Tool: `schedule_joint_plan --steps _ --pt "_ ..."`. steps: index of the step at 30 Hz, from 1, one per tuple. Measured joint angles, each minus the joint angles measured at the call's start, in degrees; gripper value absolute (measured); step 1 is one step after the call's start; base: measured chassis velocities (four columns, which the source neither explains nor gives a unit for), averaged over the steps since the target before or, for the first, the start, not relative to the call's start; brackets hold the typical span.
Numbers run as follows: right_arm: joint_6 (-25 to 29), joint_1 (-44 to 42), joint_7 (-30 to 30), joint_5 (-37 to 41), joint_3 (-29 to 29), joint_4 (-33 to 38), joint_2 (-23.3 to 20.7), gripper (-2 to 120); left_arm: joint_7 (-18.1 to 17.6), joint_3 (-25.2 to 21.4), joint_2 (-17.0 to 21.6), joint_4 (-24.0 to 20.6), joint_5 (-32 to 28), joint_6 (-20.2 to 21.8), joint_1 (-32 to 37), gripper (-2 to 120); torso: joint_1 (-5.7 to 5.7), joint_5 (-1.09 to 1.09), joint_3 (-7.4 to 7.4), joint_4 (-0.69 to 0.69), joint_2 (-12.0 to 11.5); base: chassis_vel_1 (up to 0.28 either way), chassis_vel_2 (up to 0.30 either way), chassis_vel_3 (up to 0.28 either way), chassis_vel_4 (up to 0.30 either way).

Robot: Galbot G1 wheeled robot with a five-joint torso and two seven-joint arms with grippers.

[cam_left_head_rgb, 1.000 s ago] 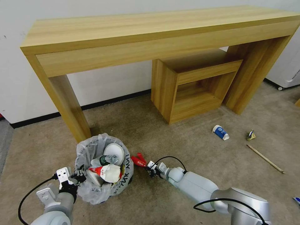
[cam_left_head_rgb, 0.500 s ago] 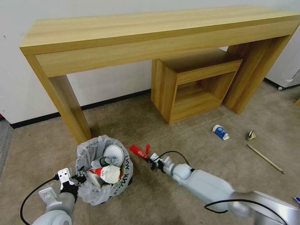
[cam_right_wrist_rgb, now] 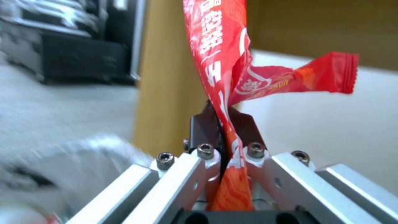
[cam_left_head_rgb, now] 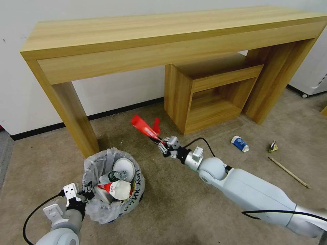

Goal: Pick up the trash bin and place the garbage on the floor into it.

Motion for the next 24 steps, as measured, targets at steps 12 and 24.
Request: schedule_joint_plan --steps 12,24 --pt "1.51 5.82 -2.04 -1.37 -8.25 -2.10 6.51 0 -0.02 0.31 -0.91 -1.39 0.29 0.42 0.10 0 0.00 -0.01 0.00 -0.01 0.00 0.000 0.000 0.000 0.000" --pt "1.22 5.19 -0.69 -4.43 -15.65 -9.58 15.10 0 0.25 0.86 -1.67 -2.38 1.02 0.48 0.67 0 0.00 0.00 0.00 0.00 0.00 0.000 0.000 0.000 0.000"
